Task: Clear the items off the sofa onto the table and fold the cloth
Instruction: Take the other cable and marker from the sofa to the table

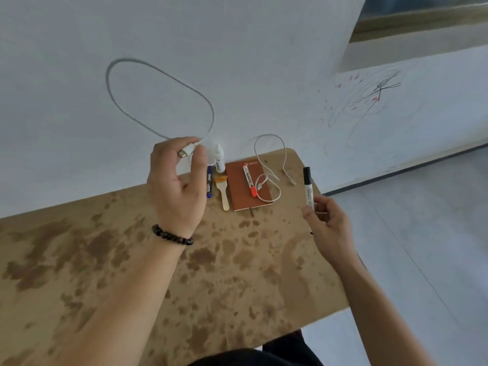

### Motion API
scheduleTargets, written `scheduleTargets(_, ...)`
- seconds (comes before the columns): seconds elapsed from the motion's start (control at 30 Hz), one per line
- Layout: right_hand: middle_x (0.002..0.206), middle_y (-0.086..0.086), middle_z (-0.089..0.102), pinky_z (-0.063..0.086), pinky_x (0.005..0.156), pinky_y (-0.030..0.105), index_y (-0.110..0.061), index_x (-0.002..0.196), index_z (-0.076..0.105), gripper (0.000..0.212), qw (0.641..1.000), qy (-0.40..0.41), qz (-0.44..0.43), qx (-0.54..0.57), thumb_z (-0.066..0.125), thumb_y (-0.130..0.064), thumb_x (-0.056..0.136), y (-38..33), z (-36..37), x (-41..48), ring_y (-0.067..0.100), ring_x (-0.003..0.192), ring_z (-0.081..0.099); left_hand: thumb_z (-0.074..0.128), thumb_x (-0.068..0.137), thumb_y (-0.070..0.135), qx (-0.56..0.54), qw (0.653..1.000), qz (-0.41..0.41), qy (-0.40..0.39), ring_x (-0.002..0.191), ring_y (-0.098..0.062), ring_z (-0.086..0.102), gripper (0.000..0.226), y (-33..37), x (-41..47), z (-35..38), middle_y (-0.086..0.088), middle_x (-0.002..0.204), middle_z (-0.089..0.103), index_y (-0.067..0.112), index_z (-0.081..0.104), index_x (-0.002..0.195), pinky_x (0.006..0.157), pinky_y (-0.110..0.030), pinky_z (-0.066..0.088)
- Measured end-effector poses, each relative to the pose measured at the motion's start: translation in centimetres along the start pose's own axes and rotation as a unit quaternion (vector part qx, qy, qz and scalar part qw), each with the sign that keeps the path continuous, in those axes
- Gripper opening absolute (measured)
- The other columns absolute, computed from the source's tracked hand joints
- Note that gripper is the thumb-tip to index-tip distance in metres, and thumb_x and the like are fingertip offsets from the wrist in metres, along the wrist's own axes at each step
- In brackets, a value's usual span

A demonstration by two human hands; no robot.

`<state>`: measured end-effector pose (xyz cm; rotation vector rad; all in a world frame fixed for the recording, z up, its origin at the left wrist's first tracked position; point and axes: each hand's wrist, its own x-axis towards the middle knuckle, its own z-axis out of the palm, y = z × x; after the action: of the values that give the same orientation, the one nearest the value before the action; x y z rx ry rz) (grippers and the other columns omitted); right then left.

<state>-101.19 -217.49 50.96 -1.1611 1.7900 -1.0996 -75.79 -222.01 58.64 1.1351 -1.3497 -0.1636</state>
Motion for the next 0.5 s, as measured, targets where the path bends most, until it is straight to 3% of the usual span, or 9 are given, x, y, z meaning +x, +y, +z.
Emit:
scheduleTargets(0.13,0.092,-0.014,0.068,0.059,0.078,0.038,-0.036,0.108,0.062,0.016,0.998,-0.045,0.034,-0.036,0.064,-0.038,0.092,1.9,3.0,6.4,0.010,0.084,0.065,0.056,0.097,0.031,0.095,0.971,-0.198,-0.097,0.100,-0.003,0.061,0.017,-8.9,-3.7,3.8,0.020,0.103,0.060,0.019,0.063,0.107,0.087,-0.035,0.053)
scheduleTargets(0.27,0.094,-0.016,0.067,0.055,0.074,0.028,-0.033,0.111,0.062,0.020,0.994,-0.065,0.071,-0.049,0.064,-0.040,0.093,4.4,5.2,12.1,0.006,0.083,0.064,0.053,0.096,0.037,0.172,0.900,-0.361,-0.172,0.099,-0.015,0.064,0.020,-17.0,-7.6,6.8,0.006,0.102,0.065,0.021,0.062,0.105,0.084,-0.035,0.053)
scheduleTargets(0.37,0.095,-0.014,0.067,0.046,0.067,0.017,-0.029,0.114,0.062,0.025,0.990,-0.076,0.094,-0.075,0.064,-0.041,0.093,6.7,7.0,15.8,0.002,0.082,0.064,0.051,0.096,0.033,0.228,0.854,-0.399,-0.243,0.091,-0.021,0.064,0.016,-21.3,-10.0,8.9,-0.001,0.095,0.067,0.023,0.063,0.097,0.081,-0.042,0.053)
scheduleTargets(0.5,0.103,-0.004,0.066,0.050,0.073,0.021,-0.029,0.114,0.061,0.024,0.986,-0.058,0.101,-0.118,0.064,-0.039,0.093,9.7,9.2,19.7,0.003,0.081,0.063,0.050,0.098,0.031,0.284,0.810,-0.388,-0.336,0.087,-0.026,0.060,0.025,-24.2,-12.0,11.7,-0.006,0.089,0.065,0.011,0.065,0.098,0.071,-0.032,0.041)
